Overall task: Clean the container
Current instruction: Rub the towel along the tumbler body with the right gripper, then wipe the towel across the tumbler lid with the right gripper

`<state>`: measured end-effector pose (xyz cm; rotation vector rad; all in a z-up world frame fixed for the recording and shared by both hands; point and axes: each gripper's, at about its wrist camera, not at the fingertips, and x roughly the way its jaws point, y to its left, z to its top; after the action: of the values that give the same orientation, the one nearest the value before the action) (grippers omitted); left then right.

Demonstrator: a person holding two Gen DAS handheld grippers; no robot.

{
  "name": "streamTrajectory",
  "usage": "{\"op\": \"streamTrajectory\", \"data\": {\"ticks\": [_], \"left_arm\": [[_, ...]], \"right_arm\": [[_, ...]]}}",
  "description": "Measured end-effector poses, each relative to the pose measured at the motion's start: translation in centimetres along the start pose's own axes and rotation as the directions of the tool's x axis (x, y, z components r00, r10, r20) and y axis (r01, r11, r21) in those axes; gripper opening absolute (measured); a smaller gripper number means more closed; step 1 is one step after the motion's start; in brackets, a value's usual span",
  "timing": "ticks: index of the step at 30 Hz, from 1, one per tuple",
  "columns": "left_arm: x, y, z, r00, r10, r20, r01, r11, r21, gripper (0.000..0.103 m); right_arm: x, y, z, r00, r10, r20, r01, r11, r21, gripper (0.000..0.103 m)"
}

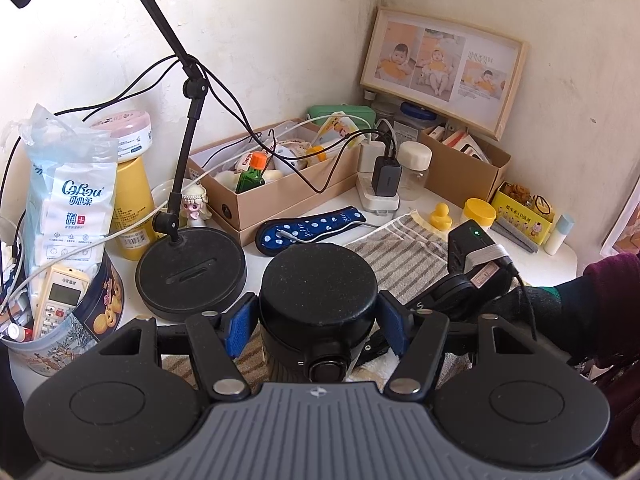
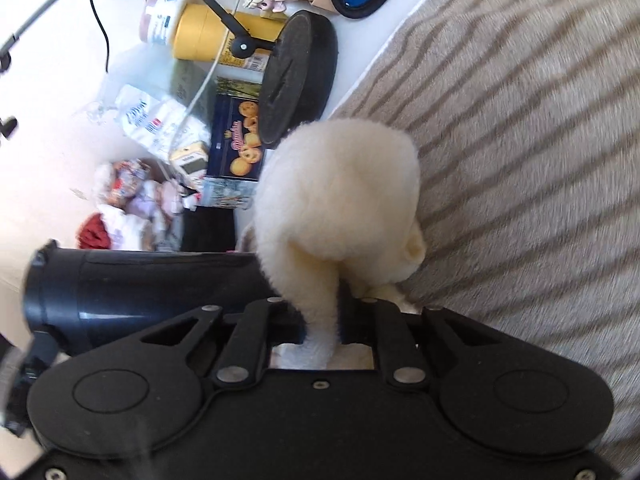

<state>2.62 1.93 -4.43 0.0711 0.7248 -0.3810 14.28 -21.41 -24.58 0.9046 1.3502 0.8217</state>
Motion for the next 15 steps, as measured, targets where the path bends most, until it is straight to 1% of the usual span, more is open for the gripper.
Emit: {"op": "streamTrajectory", "data": {"ticks": [2,6,10,15], "left_arm": [[0.0,-0.1,0.0,1.000,0.001,0.001,-0.001,1.000,0.002,0.063],[0.0,-0.1,0.0,1.000,0.004,0.002,-0.004,1.000,0.001,0.063],[-0.1,0.0,-0.1,1.000,0.005,0.004,-0.005,1.000,-0.001,0.063],[-0.1,-0.1,-0.1,1.000,0.006,0.003,-0.006,1.000,0.000,0.063]], "right_arm": [[-0.4,0.0,-0.4,0.999,0.045,0.005,-0.045,0.999,0.024,0.012],[-1.3,1.0,-1.0,0.994,0.107,0.020,-0.108,0.994,0.032,0.012],[-2.1,2.2,-1.1,0.984,0.173,0.034,-0.174,0.984,0.027,0.012],[-3.0,4.0,-1.0,0.971,0.233,0.047,-0.233,0.972,-0.005,0.012]]}}
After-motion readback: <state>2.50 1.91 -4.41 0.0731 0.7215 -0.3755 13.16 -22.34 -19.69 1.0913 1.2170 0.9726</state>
